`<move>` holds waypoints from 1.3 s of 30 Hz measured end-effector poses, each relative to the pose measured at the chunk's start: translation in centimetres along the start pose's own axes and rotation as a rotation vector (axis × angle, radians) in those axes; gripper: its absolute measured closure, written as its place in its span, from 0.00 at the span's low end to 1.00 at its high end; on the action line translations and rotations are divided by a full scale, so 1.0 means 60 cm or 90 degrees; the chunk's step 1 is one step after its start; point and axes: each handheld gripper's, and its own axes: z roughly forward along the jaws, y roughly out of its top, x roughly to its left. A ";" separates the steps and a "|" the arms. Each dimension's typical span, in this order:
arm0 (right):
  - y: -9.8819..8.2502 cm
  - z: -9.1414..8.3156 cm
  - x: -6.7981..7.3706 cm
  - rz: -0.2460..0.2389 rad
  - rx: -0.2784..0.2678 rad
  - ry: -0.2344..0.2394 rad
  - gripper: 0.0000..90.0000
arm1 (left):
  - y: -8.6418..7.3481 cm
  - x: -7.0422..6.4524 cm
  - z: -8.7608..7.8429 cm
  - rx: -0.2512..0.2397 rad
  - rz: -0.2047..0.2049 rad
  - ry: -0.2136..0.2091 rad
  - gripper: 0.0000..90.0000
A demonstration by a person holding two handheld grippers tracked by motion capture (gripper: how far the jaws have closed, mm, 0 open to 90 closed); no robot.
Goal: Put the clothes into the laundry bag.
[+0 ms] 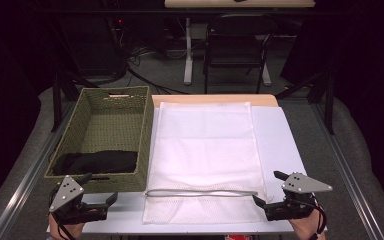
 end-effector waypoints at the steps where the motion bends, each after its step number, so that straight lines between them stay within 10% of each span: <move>1: 0.002 0.004 0.001 -0.003 0.002 0.003 0.02 | 0.000 0.000 0.000 0.000 0.001 0.001 0.00; 39: 0.042 0.125 0.022 -0.025 0.068 0.058 0.01 | -0.004 -0.001 0.006 0.016 0.012 -0.017 0.00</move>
